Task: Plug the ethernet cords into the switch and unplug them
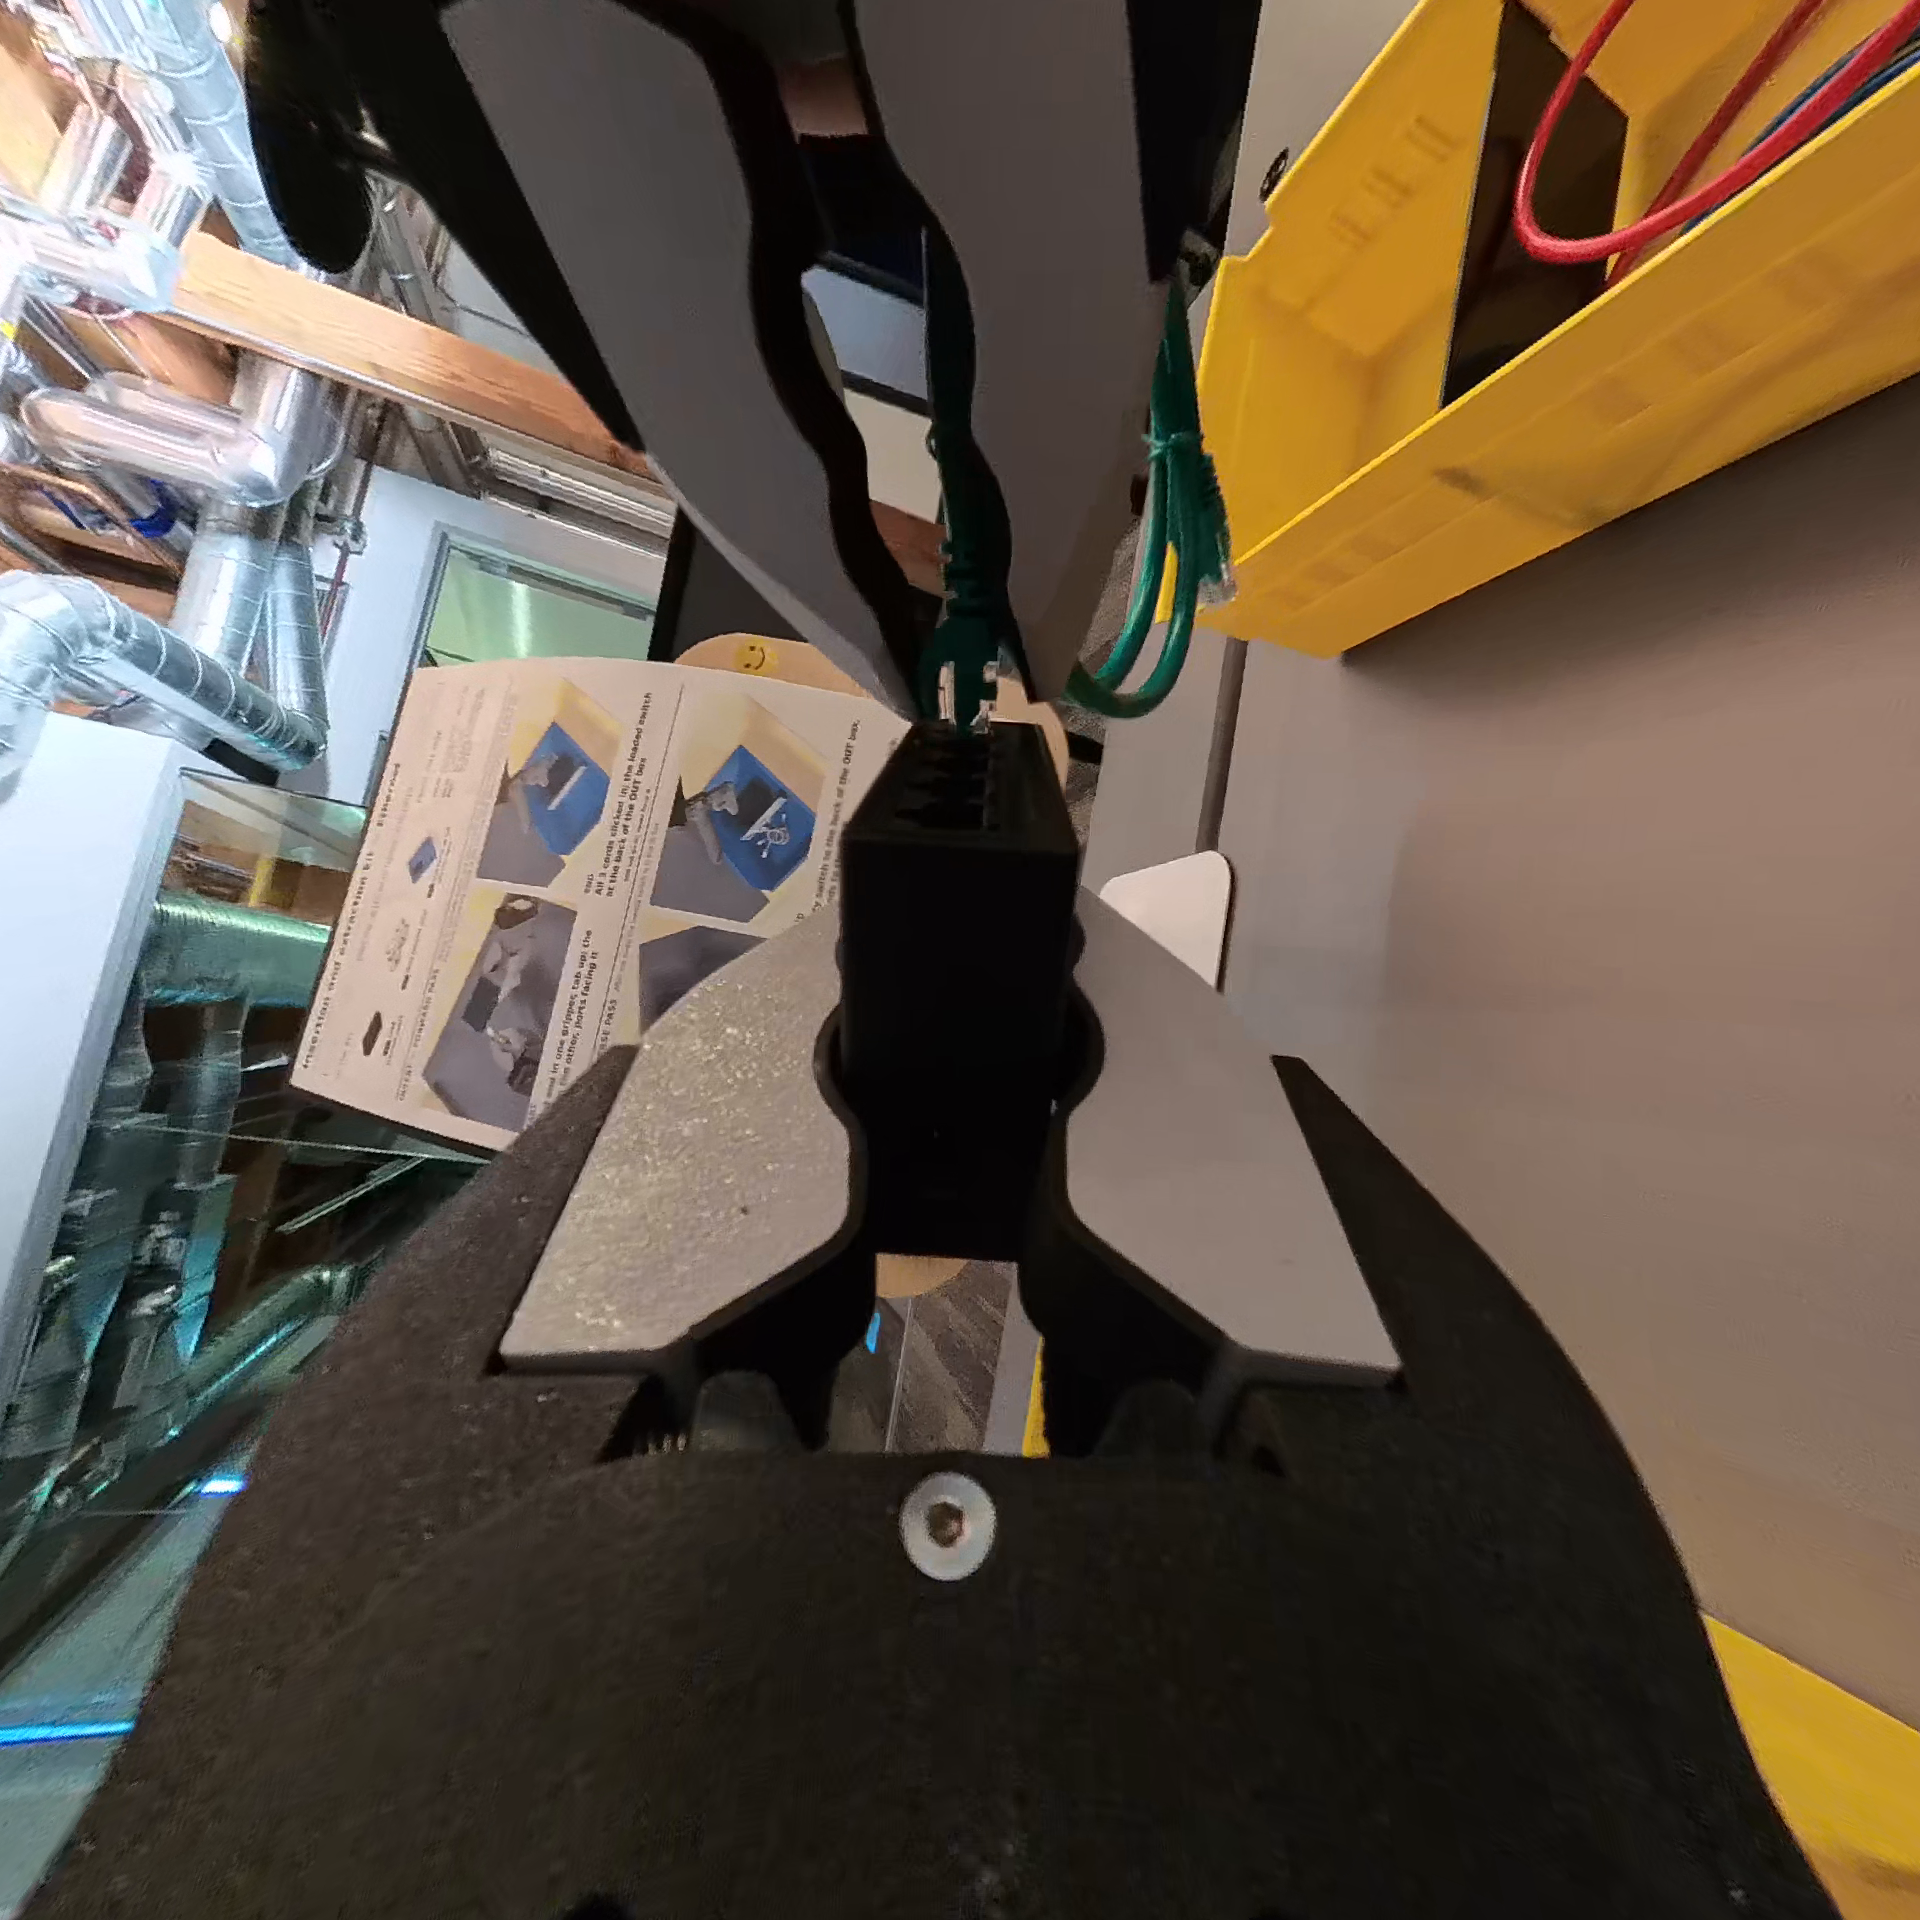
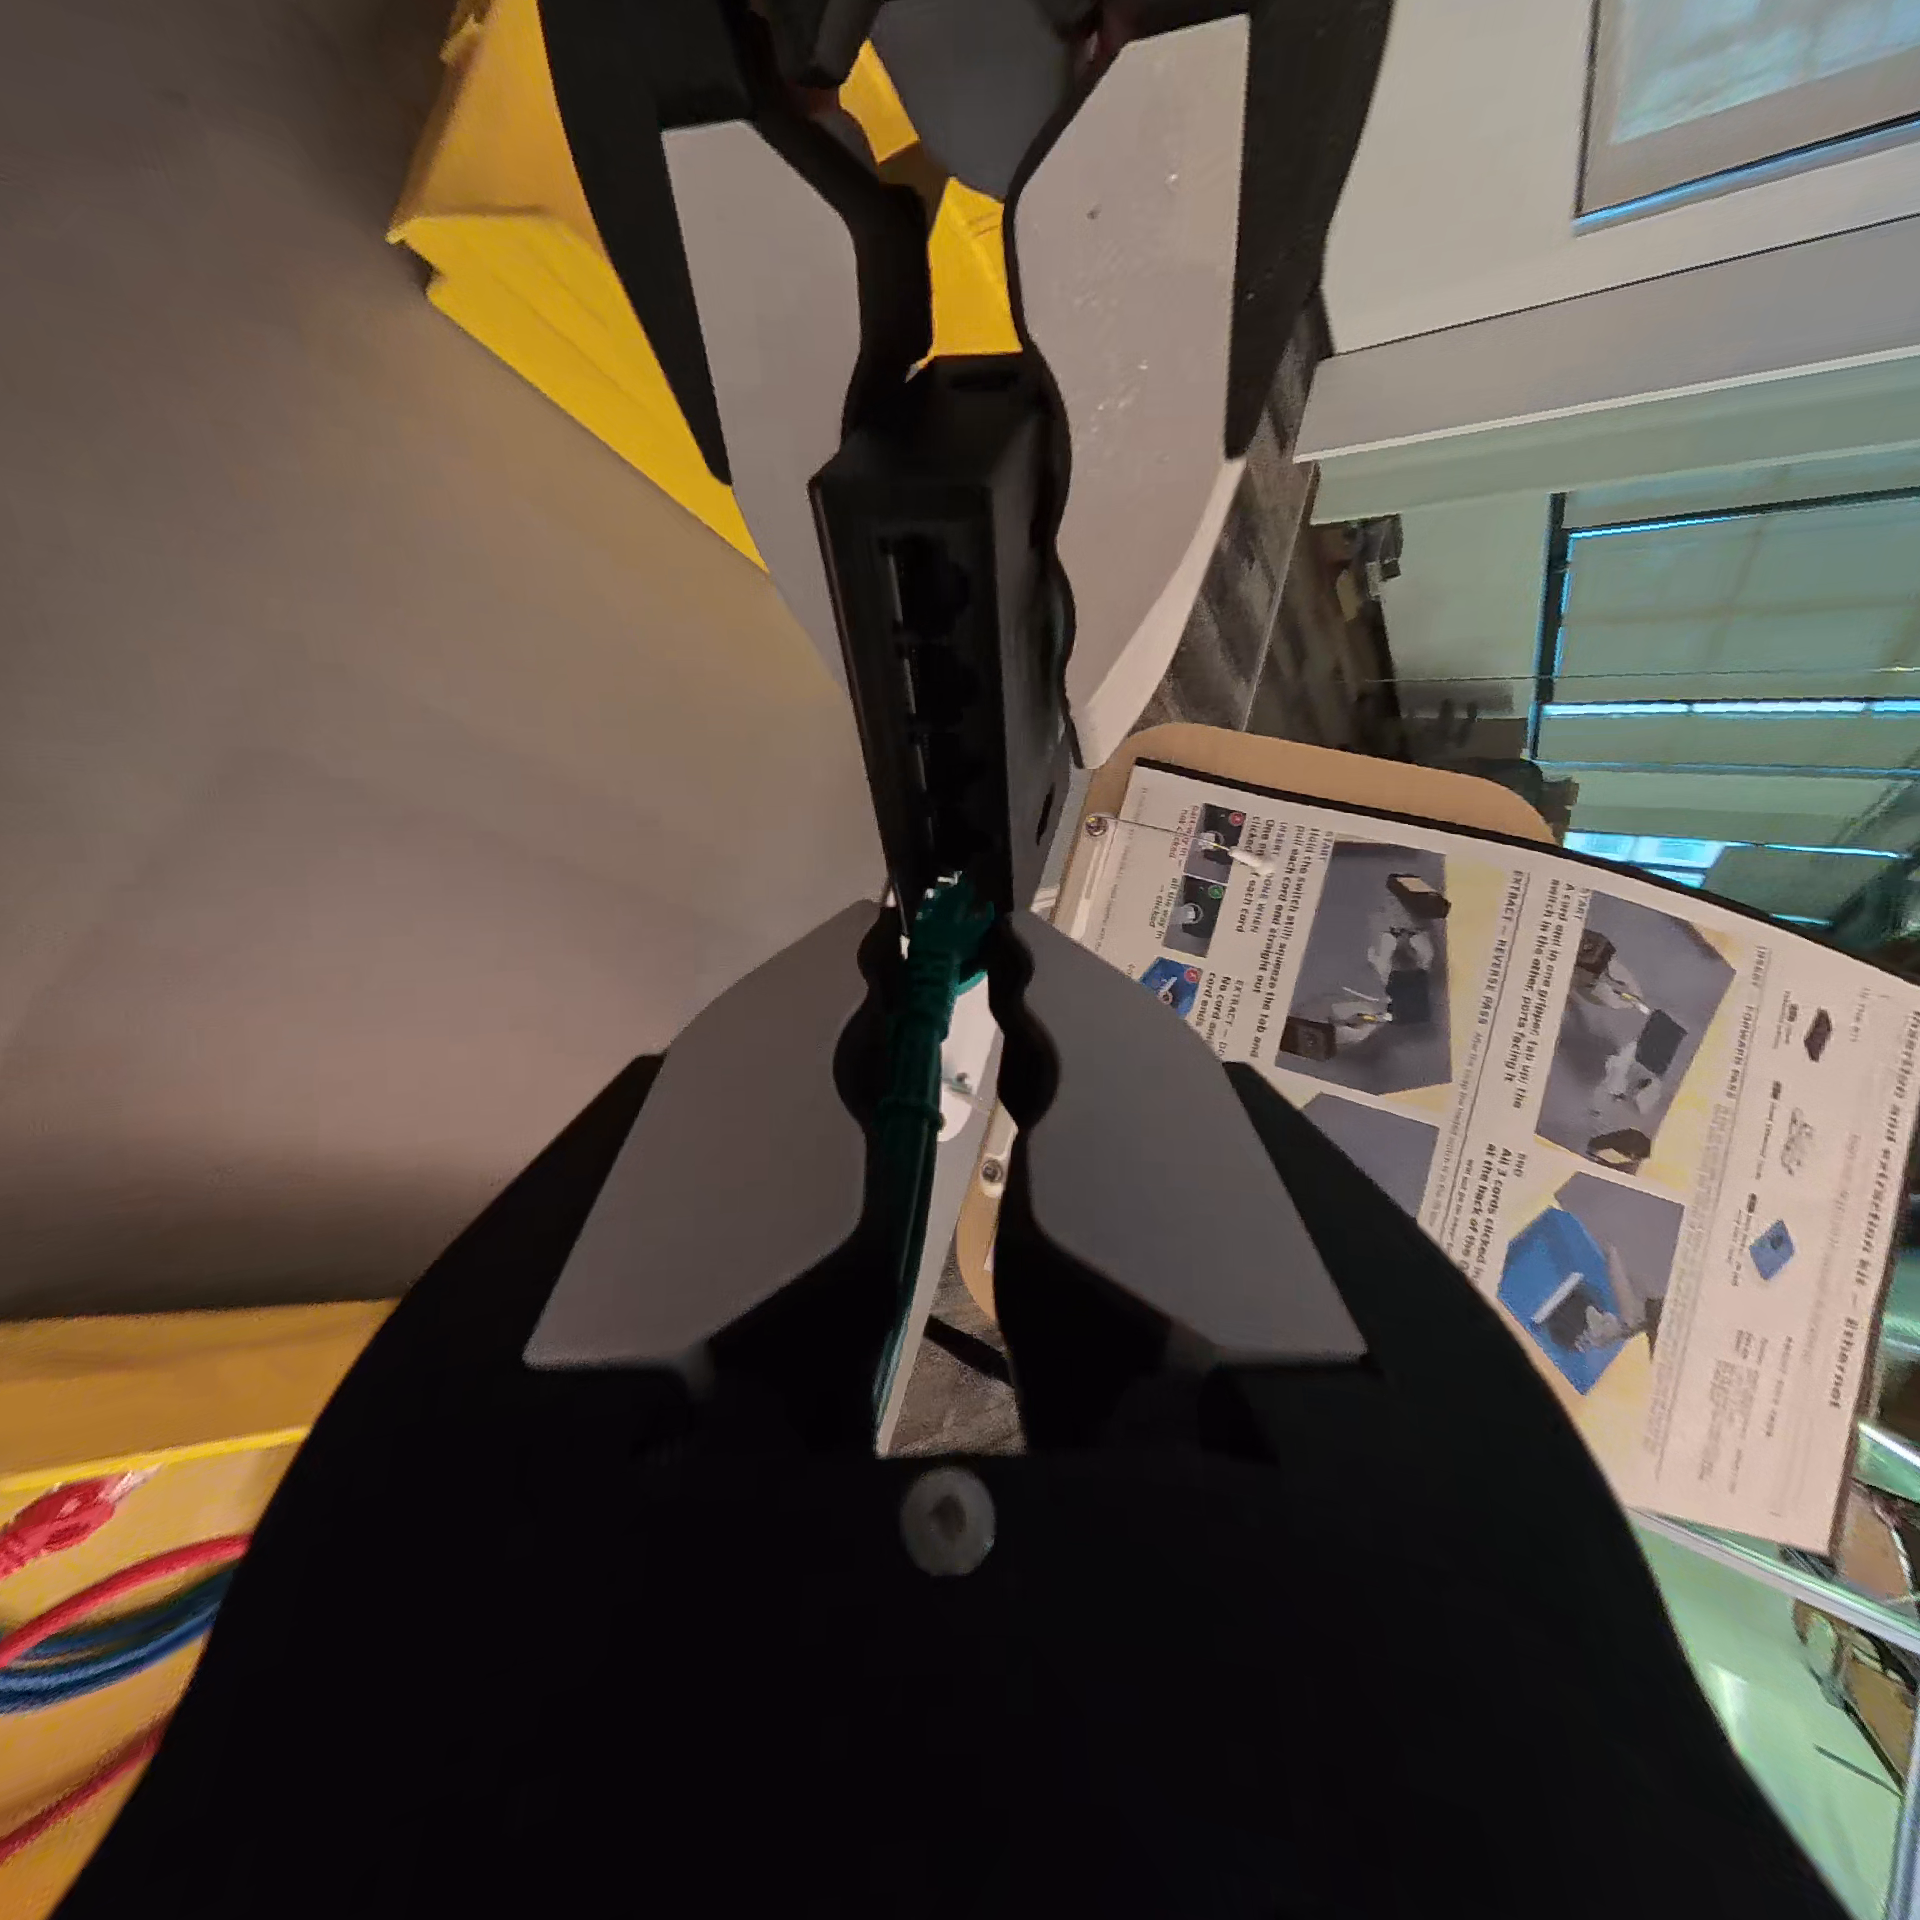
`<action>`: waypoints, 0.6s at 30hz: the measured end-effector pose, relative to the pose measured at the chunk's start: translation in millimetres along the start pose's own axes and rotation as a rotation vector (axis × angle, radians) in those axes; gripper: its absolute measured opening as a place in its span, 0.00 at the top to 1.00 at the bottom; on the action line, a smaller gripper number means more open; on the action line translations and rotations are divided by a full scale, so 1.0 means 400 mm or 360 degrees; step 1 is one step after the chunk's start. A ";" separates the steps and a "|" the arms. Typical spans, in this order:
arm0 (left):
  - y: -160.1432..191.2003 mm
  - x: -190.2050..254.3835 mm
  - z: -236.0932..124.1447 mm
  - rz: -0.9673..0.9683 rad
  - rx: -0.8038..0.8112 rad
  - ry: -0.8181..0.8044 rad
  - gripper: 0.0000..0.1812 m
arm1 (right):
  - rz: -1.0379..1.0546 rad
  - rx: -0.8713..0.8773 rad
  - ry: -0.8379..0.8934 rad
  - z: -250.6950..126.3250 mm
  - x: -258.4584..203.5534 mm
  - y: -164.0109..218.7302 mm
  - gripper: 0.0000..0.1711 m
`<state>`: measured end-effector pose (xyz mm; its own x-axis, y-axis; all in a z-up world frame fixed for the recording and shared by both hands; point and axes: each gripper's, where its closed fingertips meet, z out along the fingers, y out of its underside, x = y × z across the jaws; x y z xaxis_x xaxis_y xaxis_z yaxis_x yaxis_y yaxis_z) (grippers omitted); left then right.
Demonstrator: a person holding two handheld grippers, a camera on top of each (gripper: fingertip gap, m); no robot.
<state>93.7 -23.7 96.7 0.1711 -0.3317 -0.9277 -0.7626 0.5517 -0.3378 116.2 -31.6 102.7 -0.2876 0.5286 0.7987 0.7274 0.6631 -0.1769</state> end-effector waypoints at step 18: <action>-0.004 0.008 0.020 -0.0109 0.0031 0.0021 0.83 | -0.0077 -0.0135 -0.0169 -0.002 -0.010 0.016 0.91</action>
<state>100.4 -19.7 93.3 0.2143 -0.3794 -0.9001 -0.7370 0.5420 -0.4039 122.6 -29.8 98.8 -0.3847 0.5532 0.7389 0.7599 0.6442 -0.0866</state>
